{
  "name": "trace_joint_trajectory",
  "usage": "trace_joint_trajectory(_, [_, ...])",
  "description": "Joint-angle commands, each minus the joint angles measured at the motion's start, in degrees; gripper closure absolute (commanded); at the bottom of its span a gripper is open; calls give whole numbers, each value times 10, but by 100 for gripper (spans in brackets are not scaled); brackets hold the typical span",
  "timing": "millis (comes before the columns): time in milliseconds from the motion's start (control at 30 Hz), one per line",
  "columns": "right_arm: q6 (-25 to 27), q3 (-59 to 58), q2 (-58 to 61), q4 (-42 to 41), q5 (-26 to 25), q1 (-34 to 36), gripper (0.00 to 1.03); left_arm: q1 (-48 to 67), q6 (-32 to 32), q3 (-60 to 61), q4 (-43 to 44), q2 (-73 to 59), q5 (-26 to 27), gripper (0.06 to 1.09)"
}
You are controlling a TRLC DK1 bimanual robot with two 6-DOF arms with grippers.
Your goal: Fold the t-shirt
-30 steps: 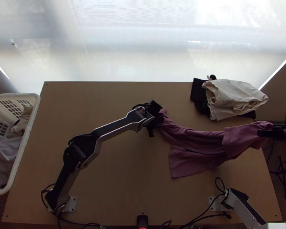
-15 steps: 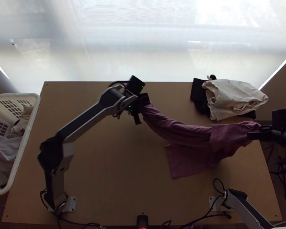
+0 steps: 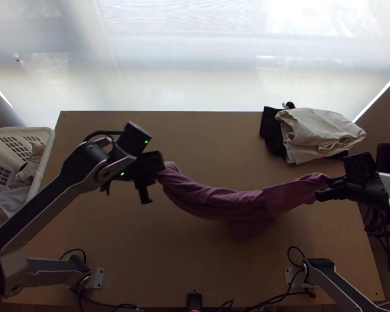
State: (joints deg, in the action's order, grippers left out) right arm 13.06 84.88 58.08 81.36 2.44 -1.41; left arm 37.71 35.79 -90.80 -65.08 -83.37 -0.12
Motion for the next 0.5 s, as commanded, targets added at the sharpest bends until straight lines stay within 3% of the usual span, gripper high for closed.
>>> trace_joint_trajectory(0, [-8, -7, -3, 6, 28, -23, 99, -36, 2, 119, -36, 125, 4, 88])
trace_joint_trajectory(167, [-8, -60, 5, -12, 51, -28, 99, -73, 15, 215, 66, 102, 16, 88])
trace_joint_trajectory(400, [-6, -72, 37, -55, 67, -54, 99, -110, 47, 217, 223, -100, 18, 85])
trace_joint_trajectory(433, [-6, -72, 41, -60, 67, -59, 99, -119, 47, 208, 234, -125, 17, 71])
trace_joint_trajectory(467, [-5, -71, 44, -62, 66, -63, 99, -129, 46, 195, 241, -147, 16, 41])
